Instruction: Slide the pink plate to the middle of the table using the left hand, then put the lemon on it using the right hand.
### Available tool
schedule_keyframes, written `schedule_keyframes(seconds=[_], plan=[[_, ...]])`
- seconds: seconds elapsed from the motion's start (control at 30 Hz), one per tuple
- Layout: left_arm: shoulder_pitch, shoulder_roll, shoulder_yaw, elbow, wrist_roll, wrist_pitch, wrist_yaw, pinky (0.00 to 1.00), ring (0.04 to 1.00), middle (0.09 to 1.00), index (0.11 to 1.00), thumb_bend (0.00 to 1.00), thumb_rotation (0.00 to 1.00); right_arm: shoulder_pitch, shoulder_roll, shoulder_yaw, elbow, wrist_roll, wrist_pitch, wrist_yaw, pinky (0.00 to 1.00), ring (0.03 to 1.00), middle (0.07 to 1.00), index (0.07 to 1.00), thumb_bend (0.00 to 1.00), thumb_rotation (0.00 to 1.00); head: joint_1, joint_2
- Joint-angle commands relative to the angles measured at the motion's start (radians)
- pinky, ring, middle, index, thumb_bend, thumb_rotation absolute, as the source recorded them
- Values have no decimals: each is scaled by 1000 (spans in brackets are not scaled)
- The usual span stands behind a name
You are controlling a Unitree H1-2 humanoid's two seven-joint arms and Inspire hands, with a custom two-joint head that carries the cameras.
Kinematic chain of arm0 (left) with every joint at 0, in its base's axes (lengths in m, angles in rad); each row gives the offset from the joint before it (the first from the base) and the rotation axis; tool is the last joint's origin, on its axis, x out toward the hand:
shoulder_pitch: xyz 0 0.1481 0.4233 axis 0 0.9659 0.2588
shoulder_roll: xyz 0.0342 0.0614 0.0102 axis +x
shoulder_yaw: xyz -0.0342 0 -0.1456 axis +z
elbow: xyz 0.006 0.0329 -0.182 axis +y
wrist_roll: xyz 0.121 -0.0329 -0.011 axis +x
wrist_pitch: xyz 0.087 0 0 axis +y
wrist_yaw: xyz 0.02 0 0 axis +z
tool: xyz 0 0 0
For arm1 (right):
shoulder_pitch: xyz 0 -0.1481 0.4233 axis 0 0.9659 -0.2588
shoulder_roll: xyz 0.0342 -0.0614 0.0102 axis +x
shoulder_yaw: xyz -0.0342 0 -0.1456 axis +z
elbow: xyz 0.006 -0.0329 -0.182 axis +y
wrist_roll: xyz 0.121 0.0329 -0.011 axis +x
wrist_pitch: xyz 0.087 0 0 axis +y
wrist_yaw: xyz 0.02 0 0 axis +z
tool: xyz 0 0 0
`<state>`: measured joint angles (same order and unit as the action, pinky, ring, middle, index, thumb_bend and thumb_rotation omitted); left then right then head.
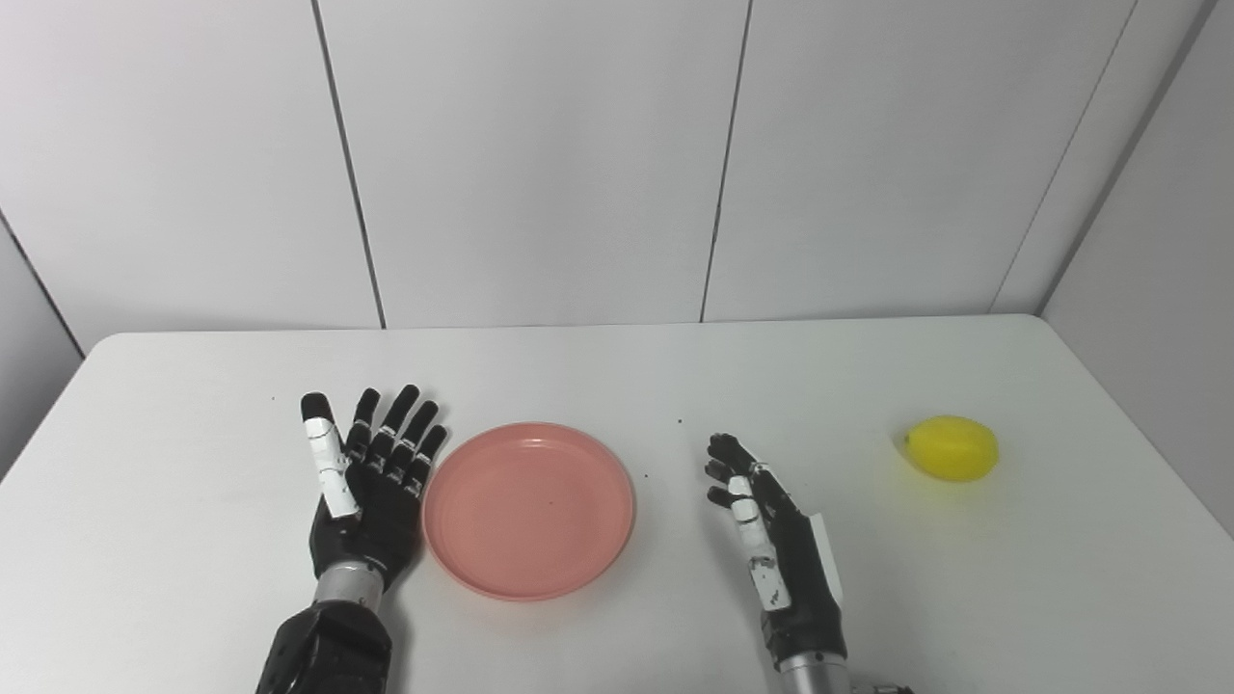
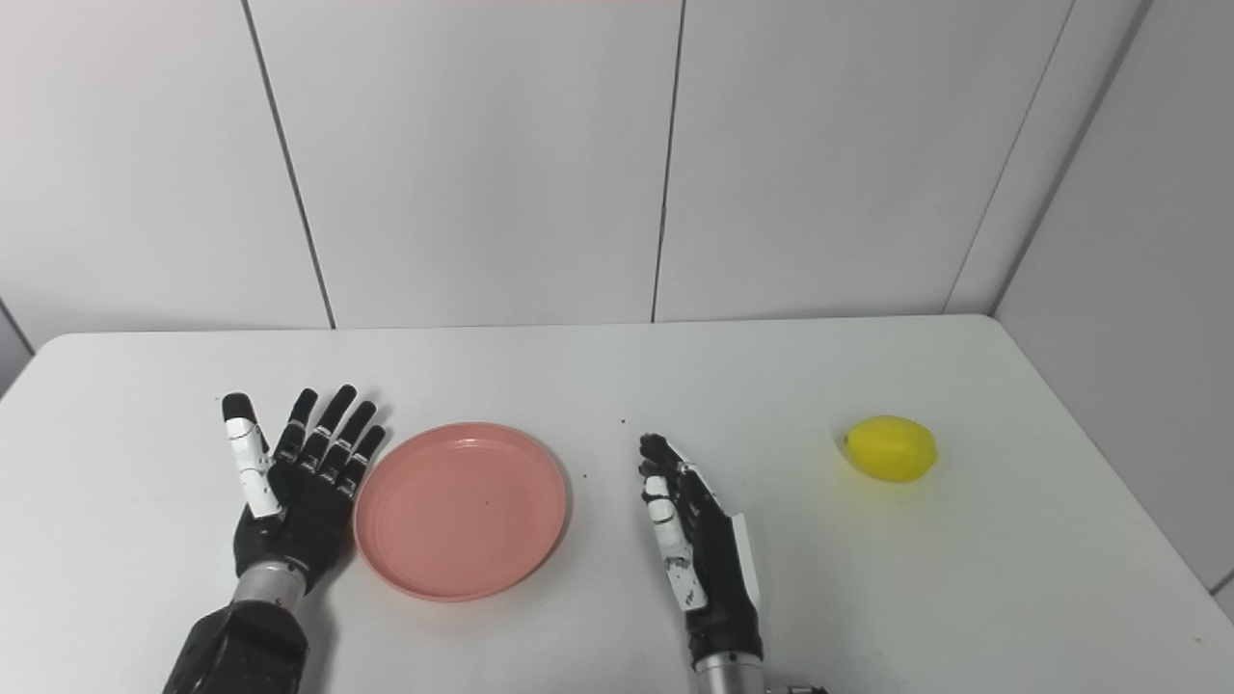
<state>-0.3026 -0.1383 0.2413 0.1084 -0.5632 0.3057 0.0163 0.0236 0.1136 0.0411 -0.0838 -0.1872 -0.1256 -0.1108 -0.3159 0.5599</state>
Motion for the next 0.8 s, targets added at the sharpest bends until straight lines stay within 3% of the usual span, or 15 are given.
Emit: schedule_keyframes(seconds=[0.0, 0.2, 0.33, 0.53, 0.77], plan=[[31, 10, 11, 46, 3, 63, 31, 934, 888, 894, 993, 933, 826, -10, -6, -12, -45, -37, 1, -32, 753, 799, 815, 804, 606, 919, -9, 1], [27, 16, 12, 54, -11, 60, 20, 950, 896, 903, 998, 911, 832, -46, -30, -25, -74, -148, 25, -74, 686, 762, 796, 788, 593, 969, -22, -2], [19, 16, 19, 63, -22, 53, 22, 957, 899, 891, 984, 907, 818, -80, -59, -45, -84, -194, 0, -102, 656, 741, 787, 768, 568, 923, -35, -7], [9, 19, 34, 73, -41, 61, 28, 965, 895, 884, 971, 906, 802, -134, -136, -89, -109, -275, 5, -139, 634, 728, 773, 757, 582, 925, -47, -11], [11, 25, 35, 74, -36, 69, 31, 948, 890, 886, 975, 903, 811, -177, -256, -114, -138, -450, 71, -136, 636, 734, 782, 762, 606, 954, -60, -14]])
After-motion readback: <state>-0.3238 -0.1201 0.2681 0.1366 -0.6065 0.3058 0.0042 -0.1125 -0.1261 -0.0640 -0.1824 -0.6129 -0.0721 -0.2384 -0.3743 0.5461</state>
